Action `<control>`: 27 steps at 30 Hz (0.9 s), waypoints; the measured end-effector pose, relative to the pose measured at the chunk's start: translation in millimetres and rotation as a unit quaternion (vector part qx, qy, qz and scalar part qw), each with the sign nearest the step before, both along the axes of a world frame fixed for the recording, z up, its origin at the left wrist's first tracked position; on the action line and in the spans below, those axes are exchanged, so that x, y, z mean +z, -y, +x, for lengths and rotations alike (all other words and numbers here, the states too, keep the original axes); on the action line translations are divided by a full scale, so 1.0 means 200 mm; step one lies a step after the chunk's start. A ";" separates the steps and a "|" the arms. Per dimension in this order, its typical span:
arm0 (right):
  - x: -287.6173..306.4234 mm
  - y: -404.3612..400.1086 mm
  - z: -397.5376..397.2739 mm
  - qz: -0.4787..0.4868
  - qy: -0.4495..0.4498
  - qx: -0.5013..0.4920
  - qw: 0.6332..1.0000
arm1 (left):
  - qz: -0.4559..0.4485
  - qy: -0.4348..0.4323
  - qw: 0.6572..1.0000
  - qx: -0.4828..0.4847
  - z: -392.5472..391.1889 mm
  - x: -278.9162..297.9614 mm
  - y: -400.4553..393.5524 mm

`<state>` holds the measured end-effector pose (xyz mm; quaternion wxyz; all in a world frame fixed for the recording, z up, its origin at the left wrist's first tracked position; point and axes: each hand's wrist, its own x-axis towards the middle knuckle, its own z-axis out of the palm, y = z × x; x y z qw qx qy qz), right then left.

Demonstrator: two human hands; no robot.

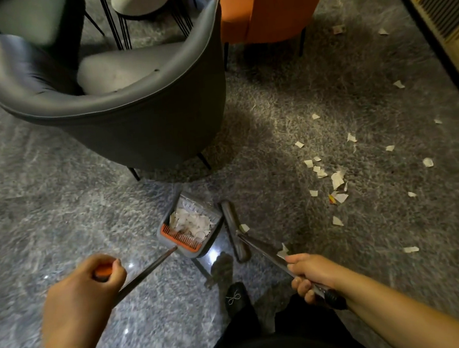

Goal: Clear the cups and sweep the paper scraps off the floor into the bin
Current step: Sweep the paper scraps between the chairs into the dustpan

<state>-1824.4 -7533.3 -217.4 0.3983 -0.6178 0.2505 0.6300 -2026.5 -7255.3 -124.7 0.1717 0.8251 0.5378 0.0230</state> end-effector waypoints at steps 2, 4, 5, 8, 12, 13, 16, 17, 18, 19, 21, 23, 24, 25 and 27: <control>-0.02 -0.01 -0.05 -0.009 0.000 -0.004 1.000 | -0.010 -0.004 1.000 -0.004 -0.02 0.00 -0.01; -0.05 -0.01 -0.09 -0.018 0.005 0.000 1.000 | -0.017 -0.008 1.000 -0.015 -0.03 -0.02 -0.02; -0.06 0.00 -0.09 -0.022 0.006 0.000 1.000 | -0.017 -0.012 1.000 -0.022 -0.02 -0.02 -0.02; -0.09 0.05 -0.09 -0.040 0.012 0.002 0.999 | -0.013 -0.024 0.999 -0.041 0.00 -0.03 0.01; -0.09 0.18 -0.03 -0.055 0.032 0.007 0.998 | -0.012 -0.025 0.999 -0.044 0.08 -0.04 0.09; -0.09 0.21 0.00 -0.057 0.034 0.007 0.998 | -0.013 -0.024 0.998 -0.050 0.10 -0.05 0.12; -0.08 0.32 0.09 -0.074 0.045 0.008 0.996 | -0.016 -0.023 0.998 -0.063 0.19 -0.06 0.22; -0.08 0.37 0.12 -0.079 0.048 0.006 0.996 | -0.019 -0.023 0.998 -0.059 0.23 -0.06 0.26; -0.08 0.42 0.15 -0.082 0.047 0.005 0.995 | -0.023 -0.021 0.998 -0.054 0.26 -0.06 0.29; -0.09 0.48 0.19 -0.085 0.048 0.006 0.995 | -0.025 -0.019 0.998 -0.050 0.29 -0.07 0.33; -0.10 0.58 0.26 -0.085 0.051 0.008 0.995 | -0.023 -0.015 0.998 -0.047 0.36 -0.07 0.41; -0.10 0.70 0.36 -0.081 0.053 0.011 0.995 | -0.026 -0.001 0.999 -0.044 0.43 -0.08 0.50; -0.10 0.76 0.42 -0.080 0.056 0.013 0.995 | -0.030 0.005 0.999 -0.043 0.47 -0.09 0.56; -0.11 0.81 0.47 -0.079 0.060 0.016 0.995 | -0.032 0.011 0.999 -0.041 0.51 -0.09 0.60; -0.11 0.89 0.58 -0.079 0.068 0.014 0.995 | -0.022 0.016 0.999 -0.046 0.57 -0.10 0.68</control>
